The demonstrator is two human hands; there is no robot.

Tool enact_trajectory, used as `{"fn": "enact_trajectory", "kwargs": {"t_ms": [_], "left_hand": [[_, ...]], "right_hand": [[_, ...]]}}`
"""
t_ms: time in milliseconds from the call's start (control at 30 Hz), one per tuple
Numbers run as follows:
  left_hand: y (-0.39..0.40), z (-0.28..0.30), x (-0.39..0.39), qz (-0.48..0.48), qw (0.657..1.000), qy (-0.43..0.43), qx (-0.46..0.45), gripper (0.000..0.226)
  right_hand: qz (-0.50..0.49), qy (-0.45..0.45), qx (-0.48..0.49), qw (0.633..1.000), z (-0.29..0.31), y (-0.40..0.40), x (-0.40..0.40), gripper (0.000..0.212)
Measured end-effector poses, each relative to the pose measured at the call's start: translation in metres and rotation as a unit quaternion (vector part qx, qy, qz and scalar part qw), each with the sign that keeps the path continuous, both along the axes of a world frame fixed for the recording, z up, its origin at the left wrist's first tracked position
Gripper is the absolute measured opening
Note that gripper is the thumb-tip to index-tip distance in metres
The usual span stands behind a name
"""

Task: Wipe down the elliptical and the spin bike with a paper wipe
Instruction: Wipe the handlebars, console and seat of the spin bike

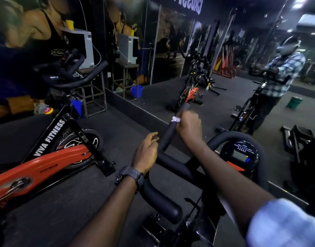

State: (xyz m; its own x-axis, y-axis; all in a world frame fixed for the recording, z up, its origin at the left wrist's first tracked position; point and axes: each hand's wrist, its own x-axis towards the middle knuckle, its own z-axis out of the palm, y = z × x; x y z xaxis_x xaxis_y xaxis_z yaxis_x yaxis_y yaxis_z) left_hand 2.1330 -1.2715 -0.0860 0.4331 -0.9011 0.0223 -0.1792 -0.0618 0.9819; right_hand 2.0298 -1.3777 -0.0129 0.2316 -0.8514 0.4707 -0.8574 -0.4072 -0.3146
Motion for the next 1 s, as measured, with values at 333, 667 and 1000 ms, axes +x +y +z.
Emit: {"fn": "enact_trajectory", "kwargs": {"t_ms": [333, 667, 1000], "left_hand": [[-0.001, 0.000, 0.001, 0.002, 0.999, -0.037, 0.006, 0.059], [-0.003, -0.003, 0.002, 0.005, 0.996, -0.085, 0.002, 0.058], [-0.009, -0.008, 0.004, 0.011, 0.996, -0.094, 0.006, 0.056]], "right_hand": [[-0.003, -0.245, 0.158, 0.956, -0.038, 0.003, -0.007, 0.012], [-0.058, -0.661, 0.346, 0.663, -0.023, -0.056, 0.019, 0.025], [-0.018, -0.489, 0.549, 0.678, -0.072, -0.013, 0.022, 0.024]]}}
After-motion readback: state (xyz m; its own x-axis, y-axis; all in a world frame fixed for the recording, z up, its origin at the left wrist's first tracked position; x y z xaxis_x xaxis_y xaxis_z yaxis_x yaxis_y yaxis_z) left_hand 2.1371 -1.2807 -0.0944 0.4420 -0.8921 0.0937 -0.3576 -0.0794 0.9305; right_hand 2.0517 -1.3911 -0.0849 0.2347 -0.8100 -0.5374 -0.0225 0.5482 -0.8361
